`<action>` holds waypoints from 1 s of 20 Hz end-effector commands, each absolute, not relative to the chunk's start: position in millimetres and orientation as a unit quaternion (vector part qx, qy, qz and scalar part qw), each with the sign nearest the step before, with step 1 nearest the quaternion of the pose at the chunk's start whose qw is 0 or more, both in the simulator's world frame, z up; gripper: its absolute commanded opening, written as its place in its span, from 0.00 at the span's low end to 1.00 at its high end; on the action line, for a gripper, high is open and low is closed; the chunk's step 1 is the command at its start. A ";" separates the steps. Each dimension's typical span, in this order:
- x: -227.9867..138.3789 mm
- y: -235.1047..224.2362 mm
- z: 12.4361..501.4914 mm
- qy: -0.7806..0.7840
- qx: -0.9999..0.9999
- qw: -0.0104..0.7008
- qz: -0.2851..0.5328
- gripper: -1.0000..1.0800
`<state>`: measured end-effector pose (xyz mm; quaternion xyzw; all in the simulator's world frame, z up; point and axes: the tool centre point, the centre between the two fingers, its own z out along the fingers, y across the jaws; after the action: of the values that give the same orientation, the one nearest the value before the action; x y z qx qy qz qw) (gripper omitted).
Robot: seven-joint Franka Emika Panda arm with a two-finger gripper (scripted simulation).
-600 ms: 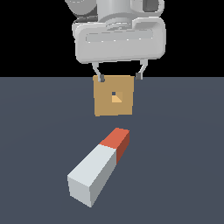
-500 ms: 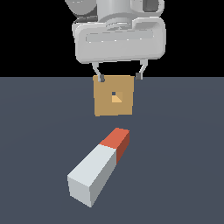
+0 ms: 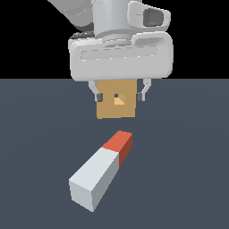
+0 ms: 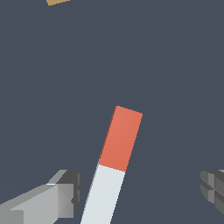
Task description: Insert the peg into the horizontal hole in a box.
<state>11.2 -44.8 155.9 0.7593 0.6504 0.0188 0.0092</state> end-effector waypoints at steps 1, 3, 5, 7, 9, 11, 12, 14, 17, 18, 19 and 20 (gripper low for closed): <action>2.8 -67.6 134.6 0.621 0.783 0.007 0.013 0.96; -5.7 -86.2 116.6 0.596 0.803 0.006 0.009 0.96; -13.8 -101.2 101.6 0.574 0.819 0.004 0.006 0.96; -20.9 -112.6 89.8 0.556 0.831 0.003 0.003 0.96; -26.5 -120.6 81.2 0.543 0.840 0.002 0.001 0.96; -30.2 -125.6 75.5 0.535 0.845 0.001 0.000 0.96; -31.4 -127.0 73.8 0.532 0.847 0.001 0.000 0.96; -32.3 -128.0 72.5 0.530 0.848 0.000 0.000 0.96; -31.7 -127.1 72.4 0.533 0.846 0.000 -0.001 0.96; -31.7 -127.0 70.6 0.533 0.846 0.000 -0.001 0.96; -31.9 -127.2 68.3 0.532 0.846 0.000 -0.001 0.96; -32.0 -127.0 65.2 0.532 0.846 0.000 -0.001 0.96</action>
<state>-31.5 -127.2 69.1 0.8464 0.5326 -0.0002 0.0005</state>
